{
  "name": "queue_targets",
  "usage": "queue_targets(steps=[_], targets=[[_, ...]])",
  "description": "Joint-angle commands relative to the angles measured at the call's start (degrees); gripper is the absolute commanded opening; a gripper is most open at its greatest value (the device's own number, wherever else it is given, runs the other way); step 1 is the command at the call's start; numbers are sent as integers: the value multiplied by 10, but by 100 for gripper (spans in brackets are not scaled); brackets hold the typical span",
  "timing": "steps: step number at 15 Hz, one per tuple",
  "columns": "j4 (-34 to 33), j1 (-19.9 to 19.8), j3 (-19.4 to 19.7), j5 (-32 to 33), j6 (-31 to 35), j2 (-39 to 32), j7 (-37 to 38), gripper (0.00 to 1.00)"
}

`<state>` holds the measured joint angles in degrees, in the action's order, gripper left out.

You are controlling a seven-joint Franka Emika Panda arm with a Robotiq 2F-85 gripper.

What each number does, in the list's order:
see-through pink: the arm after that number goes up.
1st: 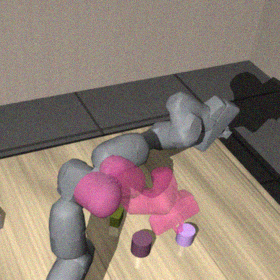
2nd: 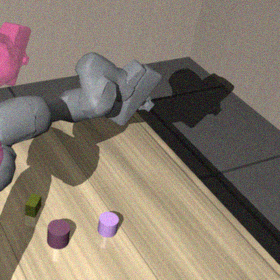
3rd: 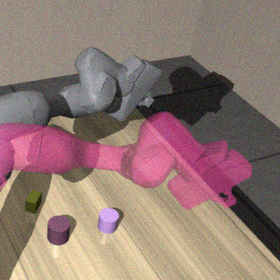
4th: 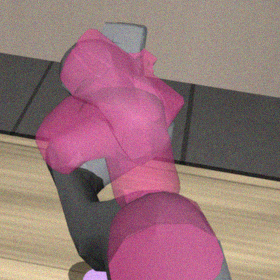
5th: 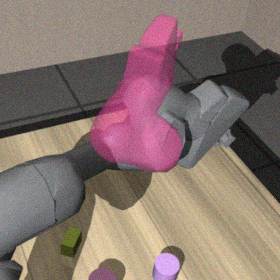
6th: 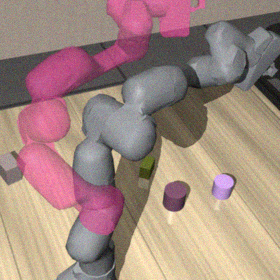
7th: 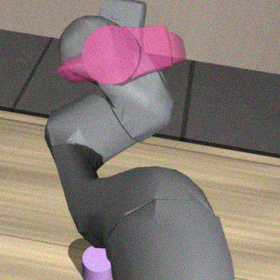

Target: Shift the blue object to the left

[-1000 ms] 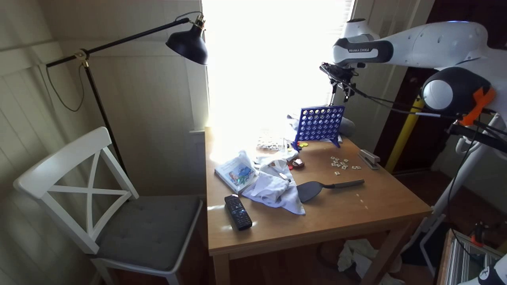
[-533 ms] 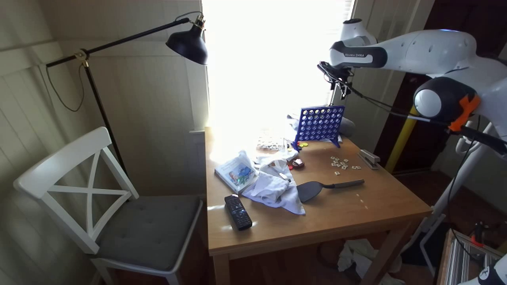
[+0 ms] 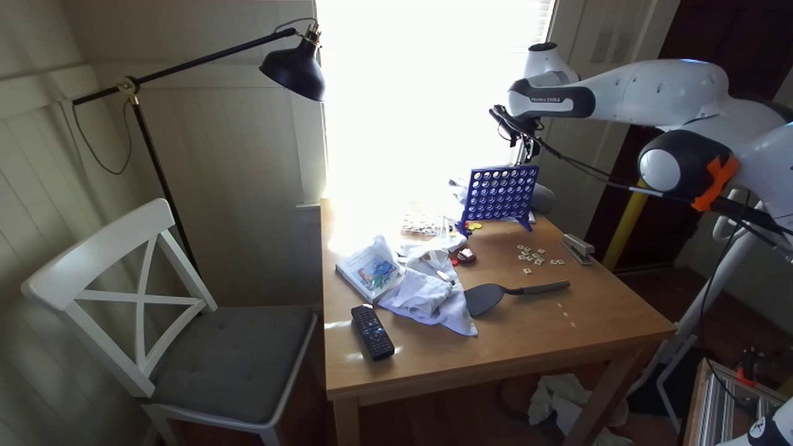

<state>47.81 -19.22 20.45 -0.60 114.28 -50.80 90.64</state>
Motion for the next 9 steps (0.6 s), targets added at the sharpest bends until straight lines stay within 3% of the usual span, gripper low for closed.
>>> queue_targets(steps=[1,9], targets=[[-31,0,4,0,4,-37,33,100],[-50,-11,3,-3,-10,-80,38,100]])
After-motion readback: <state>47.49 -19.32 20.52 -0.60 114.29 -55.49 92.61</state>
